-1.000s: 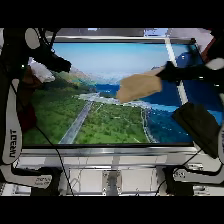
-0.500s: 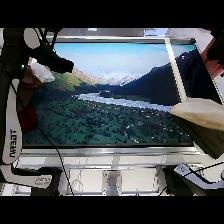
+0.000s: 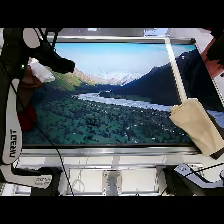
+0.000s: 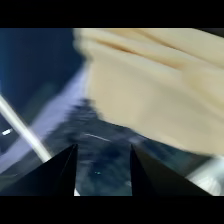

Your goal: Fold the shirts.

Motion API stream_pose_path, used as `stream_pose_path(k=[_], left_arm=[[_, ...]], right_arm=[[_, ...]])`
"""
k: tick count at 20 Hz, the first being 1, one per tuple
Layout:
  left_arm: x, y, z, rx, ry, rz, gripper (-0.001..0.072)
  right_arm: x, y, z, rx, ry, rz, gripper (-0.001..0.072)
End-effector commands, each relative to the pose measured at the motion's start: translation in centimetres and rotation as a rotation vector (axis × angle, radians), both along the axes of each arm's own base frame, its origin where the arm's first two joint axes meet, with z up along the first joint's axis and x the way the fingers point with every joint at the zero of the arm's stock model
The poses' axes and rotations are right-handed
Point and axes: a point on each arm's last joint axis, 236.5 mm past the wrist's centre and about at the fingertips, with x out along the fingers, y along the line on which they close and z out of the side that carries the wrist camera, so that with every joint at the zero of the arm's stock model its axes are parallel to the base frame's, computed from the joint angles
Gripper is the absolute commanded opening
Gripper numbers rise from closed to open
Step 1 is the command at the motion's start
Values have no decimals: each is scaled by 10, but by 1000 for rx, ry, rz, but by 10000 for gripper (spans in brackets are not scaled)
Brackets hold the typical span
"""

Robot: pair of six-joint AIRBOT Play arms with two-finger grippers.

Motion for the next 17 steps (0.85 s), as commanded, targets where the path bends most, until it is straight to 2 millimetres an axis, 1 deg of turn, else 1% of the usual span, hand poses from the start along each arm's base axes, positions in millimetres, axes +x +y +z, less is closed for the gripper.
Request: stream_pose_path(k=[1, 2, 4, 6, 8, 10, 12, 17], left_arm=[[-3, -10, 1, -43, 9, -16, 12], [-4, -13, 1, -54, 16, -22, 12], [-6, -16, 1, -66, 23, -28, 12], [-6, -17, 1, -69, 23, -29, 12], [-7, -18, 1, -72, 24, -31, 12], [-6, -19, 2, -77, 21, -33, 11], [-6, -19, 2, -78, 22, -33, 11], [-10, -19, 0, -74, 37, -35, 12]], right_arm=[[62, 72, 55, -25, -345, 327, 388], [67, 90, 46, -71, -316, 415, 388], [68, 112, 19, -171, -203, 545, 388], [63, 117, -7, -266, -68, 606, 386], [57, 114, -23, -353, 38, 637, 380], [56, 118, -27, -386, 66, 668, 380], [58, 124, -26, -380, 55, 681, 380], [58, 124, -26, -380, 56, 681, 380]])
